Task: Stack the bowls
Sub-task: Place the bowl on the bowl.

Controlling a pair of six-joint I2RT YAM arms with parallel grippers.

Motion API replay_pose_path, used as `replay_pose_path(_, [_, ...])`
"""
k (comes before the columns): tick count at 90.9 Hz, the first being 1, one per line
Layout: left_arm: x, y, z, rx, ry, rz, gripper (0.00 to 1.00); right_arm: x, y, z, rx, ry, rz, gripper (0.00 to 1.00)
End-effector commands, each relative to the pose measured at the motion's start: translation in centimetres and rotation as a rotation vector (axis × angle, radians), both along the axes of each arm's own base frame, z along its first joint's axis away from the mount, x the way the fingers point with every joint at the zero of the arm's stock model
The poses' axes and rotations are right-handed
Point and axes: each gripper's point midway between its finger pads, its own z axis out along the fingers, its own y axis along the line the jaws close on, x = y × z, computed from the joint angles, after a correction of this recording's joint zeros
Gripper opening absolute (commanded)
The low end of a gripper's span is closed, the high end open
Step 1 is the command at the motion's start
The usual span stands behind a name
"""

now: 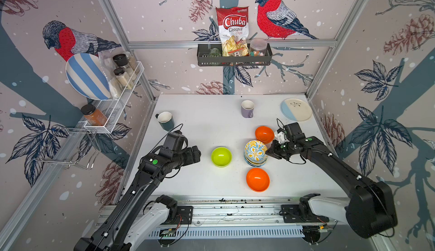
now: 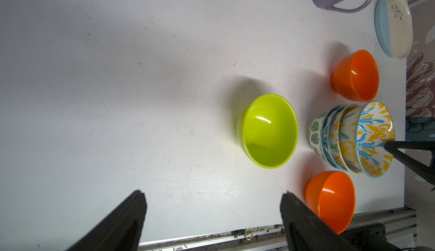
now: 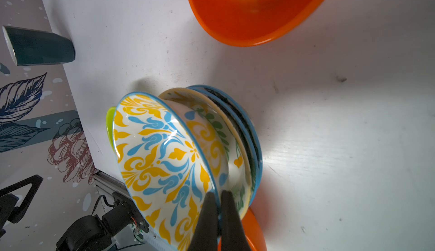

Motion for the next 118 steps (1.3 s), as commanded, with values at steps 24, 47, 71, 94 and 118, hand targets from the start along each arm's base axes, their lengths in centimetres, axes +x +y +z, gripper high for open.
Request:
replay_pose_path(24, [0.4, -0.4, 0.2, -0.018, -0.016, -0.012, 0.91, 0.5, 0.4, 0.1, 0.019, -0.025, 0.018, 0.00])
replay_pose_path(47, [0.3, -0.4, 0.2, -0.020, -0.016, -0.013, 0.91, 0.5, 0.2, -0.2, 0.020, -0.020, 0.012, 0.00])
replay_pose_path(71, [0.3, -0.4, 0.2, -0.022, -0.017, -0.012, 0.91, 0.5, 0.2, -0.4, 0.021, -0.016, 0.011, 0.00])
replay_pose_path(94, [0.3, -0.5, 0.3, -0.025, -0.017, -0.013, 0.91, 0.5, 0.3, -0.6, 0.022, -0.012, 0.015, 0.00])
replay_pose_path(118, [0.3, -0.5, 0.2, -0.024, -0.012, -0.015, 0.91, 0.4, 0.3, -0.7, 0.022, -0.008, 0.017, 0.00])
